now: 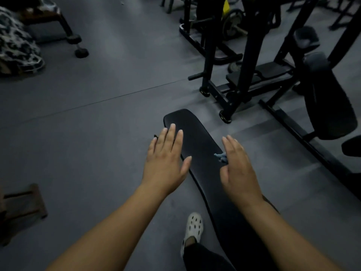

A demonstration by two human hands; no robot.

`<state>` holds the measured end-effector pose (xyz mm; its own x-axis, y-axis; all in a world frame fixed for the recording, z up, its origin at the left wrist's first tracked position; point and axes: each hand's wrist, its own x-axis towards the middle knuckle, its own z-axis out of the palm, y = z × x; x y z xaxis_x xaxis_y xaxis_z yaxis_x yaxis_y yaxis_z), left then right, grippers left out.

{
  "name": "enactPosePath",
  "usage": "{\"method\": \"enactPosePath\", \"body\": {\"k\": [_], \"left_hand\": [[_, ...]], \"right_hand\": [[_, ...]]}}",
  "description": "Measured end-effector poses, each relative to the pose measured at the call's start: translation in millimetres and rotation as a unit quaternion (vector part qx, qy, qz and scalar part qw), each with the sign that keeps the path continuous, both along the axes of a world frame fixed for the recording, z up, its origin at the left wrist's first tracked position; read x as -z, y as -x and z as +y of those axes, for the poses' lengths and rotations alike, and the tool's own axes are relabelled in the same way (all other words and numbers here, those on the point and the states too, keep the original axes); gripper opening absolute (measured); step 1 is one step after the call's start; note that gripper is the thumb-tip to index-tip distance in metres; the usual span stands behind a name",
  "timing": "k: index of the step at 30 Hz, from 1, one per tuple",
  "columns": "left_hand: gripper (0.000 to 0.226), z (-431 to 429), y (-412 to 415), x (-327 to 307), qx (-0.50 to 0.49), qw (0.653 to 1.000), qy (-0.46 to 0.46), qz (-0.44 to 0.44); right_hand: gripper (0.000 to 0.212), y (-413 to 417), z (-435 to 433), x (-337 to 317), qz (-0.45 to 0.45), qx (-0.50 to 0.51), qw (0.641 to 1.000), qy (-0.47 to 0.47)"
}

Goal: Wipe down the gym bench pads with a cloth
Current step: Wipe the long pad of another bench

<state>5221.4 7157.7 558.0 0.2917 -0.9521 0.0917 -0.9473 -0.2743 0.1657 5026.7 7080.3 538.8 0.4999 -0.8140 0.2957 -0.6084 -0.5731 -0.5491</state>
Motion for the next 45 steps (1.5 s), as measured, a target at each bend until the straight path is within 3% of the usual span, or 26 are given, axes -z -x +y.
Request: {"method": "enactPosePath", "body": {"k": [9,14,20,23,29,34,41,45], "left_hand": [[0.078,-145,-102,27,0.063,0.996,-0.062,-0.011],[0.075,-215,-165,54,0.112,0.99,-0.084,-0.002],[0.074,-298,-262,109,0.233,0.965,-0.118,0.0],[0.074,-340,-316,139,0.311,0.938,-0.151,-0.003],[0.076,-401,-388,207,0.378,0.907,-0.187,0.012],[0.076,-439,-403,285,0.4,0.892,-0.21,0.019],[0.068,-503,-403,418,0.413,0.899,-0.141,0.045],[0.069,-520,-403,496,0.426,0.897,-0.099,0.068]], "right_hand": [[0.074,-90,-114,48,-0.006,0.074,0.988,-0.133],[0.074,-141,-154,75,-0.013,0.127,0.979,-0.162],[0.072,-235,-187,114,-0.004,0.258,0.95,-0.175],[0.074,-294,-194,134,-0.014,0.348,0.918,-0.189],[0.077,-389,-222,181,0.007,0.402,0.897,-0.183],[0.077,-421,-257,236,0.048,0.373,0.913,-0.159],[0.069,-429,-340,346,-0.012,0.434,0.896,-0.09],[0.072,-456,-359,450,0.129,0.414,0.89,-0.142]]}}
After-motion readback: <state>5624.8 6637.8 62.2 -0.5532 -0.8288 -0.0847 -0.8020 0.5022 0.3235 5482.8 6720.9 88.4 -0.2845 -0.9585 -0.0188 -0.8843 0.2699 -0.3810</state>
